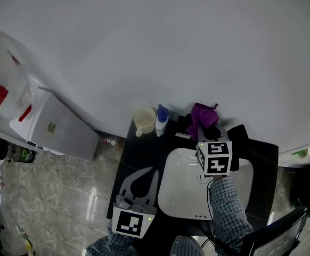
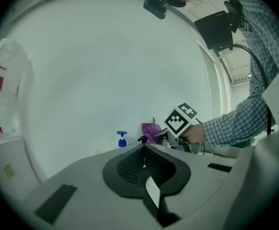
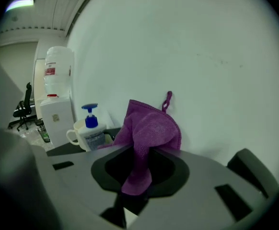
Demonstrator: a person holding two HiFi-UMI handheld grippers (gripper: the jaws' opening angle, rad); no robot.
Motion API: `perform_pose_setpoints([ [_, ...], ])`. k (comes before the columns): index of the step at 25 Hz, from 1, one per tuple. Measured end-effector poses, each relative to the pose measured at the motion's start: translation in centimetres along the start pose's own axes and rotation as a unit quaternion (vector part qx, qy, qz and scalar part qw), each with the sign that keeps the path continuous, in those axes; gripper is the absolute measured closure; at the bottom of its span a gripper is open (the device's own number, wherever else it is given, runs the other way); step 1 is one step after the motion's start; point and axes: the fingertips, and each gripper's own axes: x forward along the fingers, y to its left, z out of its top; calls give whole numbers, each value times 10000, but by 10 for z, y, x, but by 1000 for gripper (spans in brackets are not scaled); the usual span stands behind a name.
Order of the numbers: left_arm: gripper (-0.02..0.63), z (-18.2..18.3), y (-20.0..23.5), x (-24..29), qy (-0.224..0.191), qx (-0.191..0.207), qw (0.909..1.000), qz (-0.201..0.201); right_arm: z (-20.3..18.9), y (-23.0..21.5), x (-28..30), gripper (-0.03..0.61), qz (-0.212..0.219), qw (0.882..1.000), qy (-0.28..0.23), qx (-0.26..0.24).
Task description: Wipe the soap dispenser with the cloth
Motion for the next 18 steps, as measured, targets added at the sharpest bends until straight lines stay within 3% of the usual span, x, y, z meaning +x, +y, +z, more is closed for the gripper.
perform_pose_setpoints([
  [11,612,-5,3,-6,85,47,9999,101,-90,7,22,500,-58,9954,906,304],
  [18,612,-4,3,-14,58,20,9999,85,-88,4,-8,500,-246,9943,1035,36],
])
